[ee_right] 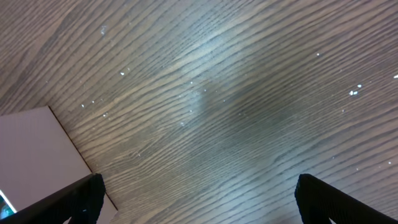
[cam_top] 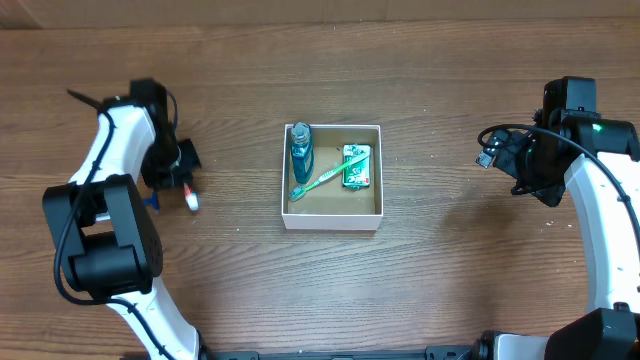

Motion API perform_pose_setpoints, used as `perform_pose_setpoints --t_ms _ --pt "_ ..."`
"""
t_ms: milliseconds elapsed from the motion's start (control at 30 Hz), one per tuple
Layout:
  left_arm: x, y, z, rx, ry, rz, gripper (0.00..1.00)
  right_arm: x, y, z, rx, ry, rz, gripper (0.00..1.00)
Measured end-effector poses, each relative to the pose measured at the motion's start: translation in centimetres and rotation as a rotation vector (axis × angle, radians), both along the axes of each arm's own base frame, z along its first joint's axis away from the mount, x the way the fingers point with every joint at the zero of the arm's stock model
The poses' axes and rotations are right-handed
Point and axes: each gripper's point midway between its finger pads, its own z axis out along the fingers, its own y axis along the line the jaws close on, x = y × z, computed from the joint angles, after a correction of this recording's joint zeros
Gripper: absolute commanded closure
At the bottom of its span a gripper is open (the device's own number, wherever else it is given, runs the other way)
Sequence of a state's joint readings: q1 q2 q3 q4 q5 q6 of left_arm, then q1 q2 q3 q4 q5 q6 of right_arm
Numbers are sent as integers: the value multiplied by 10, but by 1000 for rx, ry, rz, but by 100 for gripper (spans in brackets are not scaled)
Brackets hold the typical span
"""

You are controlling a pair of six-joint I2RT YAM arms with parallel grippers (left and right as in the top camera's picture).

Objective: Pack container
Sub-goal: 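Grasp the Colgate toothpaste tube with the left gripper and lift, then lower the toothpaste tube into the box and release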

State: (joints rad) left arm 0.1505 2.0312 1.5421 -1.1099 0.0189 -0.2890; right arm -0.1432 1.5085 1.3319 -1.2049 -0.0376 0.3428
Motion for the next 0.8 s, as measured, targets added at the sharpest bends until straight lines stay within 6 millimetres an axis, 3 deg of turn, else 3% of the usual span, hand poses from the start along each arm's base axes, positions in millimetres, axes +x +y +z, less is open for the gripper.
perform_pose_setpoints --t_ms 133,267,367,400,467,567,700,800 --pt "35 -9 48 16 -121 -35 96 0 0 0 0 0 0 0" --pt "59 -44 109 26 -285 -123 96 0 0 0 0 0 0 0" --pt "64 -92 163 21 -433 -261 96 0 0 0 0 0 0 0" --pt "61 -118 185 15 -494 -345 96 0 0 0 0 -1 0 0" --pt "51 -157 208 5 -562 -491 96 0 0 0 0 -2 0 0" --pt "27 -220 223 -7 -610 -760 96 1 0 0 -1 -6 0 0" --pt "-3 -284 212 -15 -595 -1074 96 2 0 1 -2 -8 0 0" --pt "-11 -303 196 -9 -559 -1169 96 2 0 1 -1 -8 0 0"
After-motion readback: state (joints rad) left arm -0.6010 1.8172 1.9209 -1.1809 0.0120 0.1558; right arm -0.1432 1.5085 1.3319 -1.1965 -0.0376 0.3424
